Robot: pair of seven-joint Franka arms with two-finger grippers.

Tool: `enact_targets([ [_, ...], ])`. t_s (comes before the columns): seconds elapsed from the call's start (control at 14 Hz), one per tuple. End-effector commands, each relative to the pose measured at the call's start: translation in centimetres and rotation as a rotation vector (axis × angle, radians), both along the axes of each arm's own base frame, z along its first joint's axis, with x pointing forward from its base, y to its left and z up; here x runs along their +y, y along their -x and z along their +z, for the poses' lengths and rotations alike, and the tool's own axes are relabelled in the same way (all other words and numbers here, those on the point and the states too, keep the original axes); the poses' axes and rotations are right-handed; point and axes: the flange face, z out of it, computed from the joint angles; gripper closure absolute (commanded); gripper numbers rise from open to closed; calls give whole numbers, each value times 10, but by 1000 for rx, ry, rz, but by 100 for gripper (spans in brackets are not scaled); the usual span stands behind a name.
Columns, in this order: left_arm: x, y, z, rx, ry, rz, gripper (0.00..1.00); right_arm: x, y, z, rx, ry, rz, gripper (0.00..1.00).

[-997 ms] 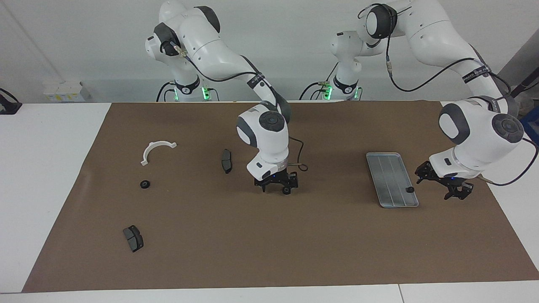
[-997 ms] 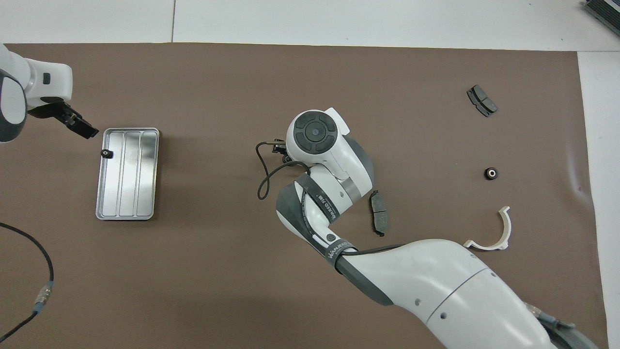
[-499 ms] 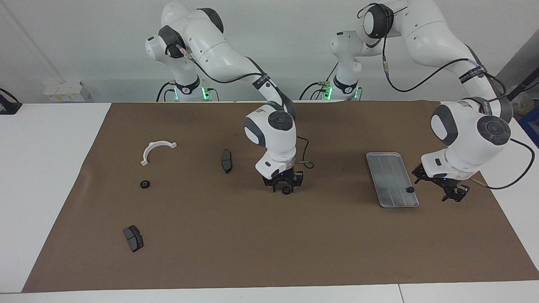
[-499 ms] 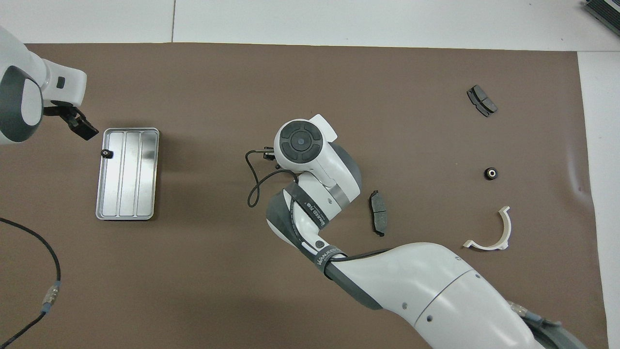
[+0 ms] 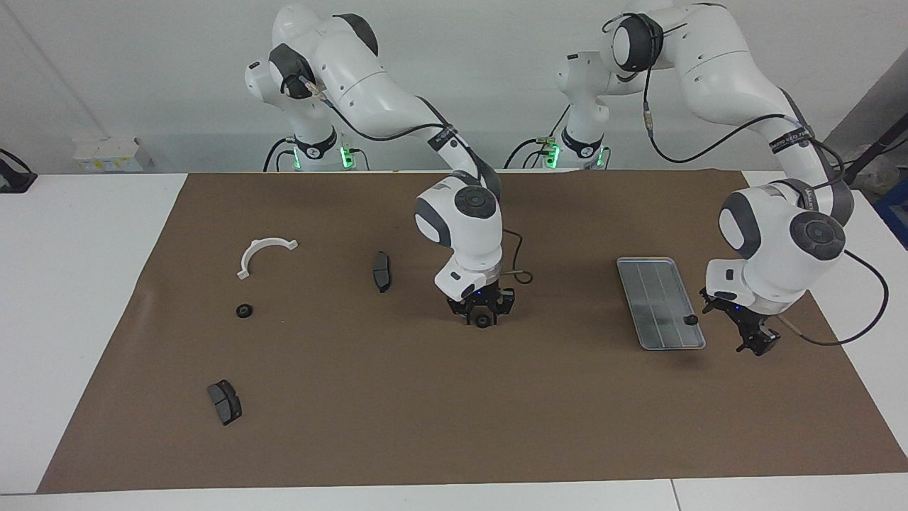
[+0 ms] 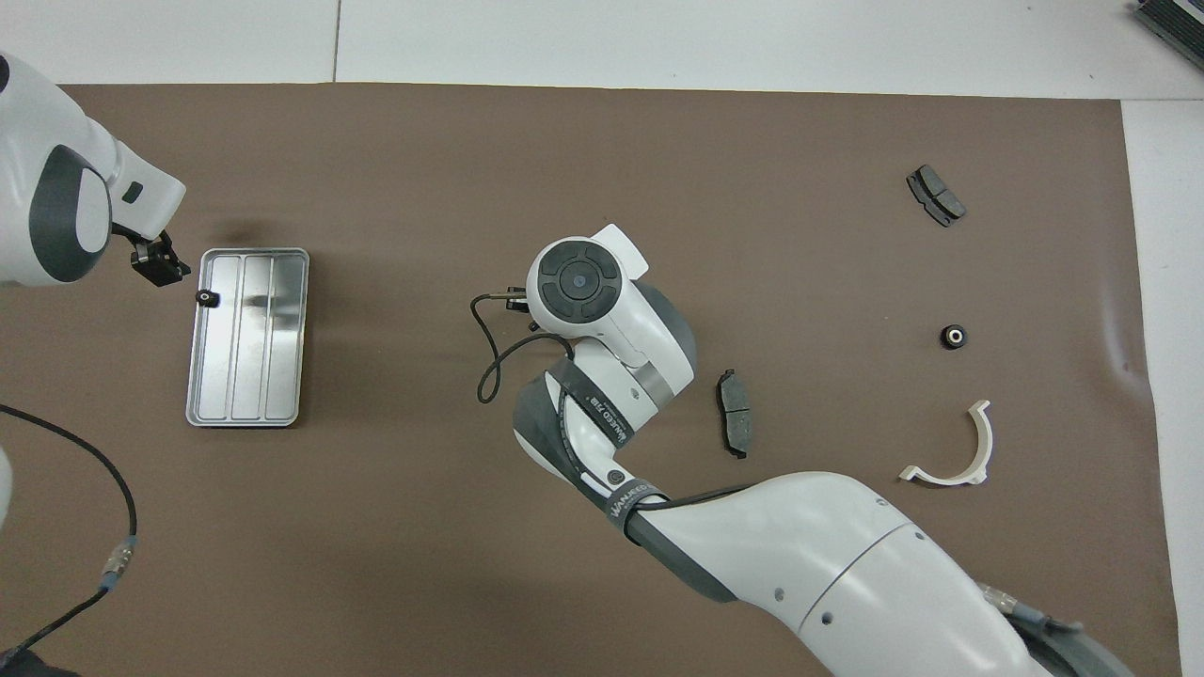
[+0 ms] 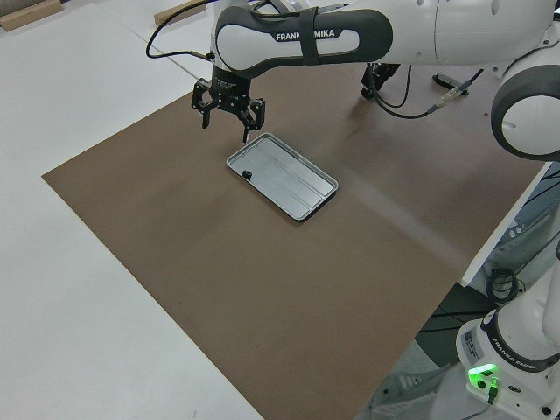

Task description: Place bearing gear from tray to pile

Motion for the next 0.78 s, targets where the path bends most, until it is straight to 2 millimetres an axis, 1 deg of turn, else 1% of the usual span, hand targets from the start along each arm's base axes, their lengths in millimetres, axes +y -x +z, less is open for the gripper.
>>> enact_targets([
  [0.0, 6, 11, -18, 43, -7, -63, 0, 1, -5, 1, -22, 10, -18, 91],
  [0.07, 7, 14, -24, 61, -4, -80, 0, -2, -7, 8, -36, 14, -19, 100],
  [0.14, 7, 17, -29, 76, -2, -99, 0, -12, -13, 16, -46, 14, -31, 100],
  [0.21, 7, 20, -34, 93, 0, -105, 0, -17, -15, 22, -50, 15, -38, 100],
  [0.28, 7, 23, -38, 114, 3, -107, 0, -27, -19, 30, -56, 14, -52, 100],
  [0.36, 7, 25, -43, 127, 5, -107, 0, -42, -24, 41, -63, 12, -70, 100],
  [0.43, 6, 28, -47, 137, 5, -108, 0, -64, -27, 47, -60, 22, -87, 100],
  [0.5, 4, 29, -48, 142, 7, -119, 0, -86, -23, 56, -57, 32, -100, 100],
  [0.57, 3, 30, -48, 151, 9, -132, 0, -109, -14, 62, -50, 45, -102, 100],
  [0.64, 2, 30, -48, 160, 10, -133, 0, -135, -5, 65, -36, 57, -109, 100],
  [0.71, 1, 31, -50, 167, 10, -134, 0, -156, 4, 65, -36, 63, -98, 100],
])
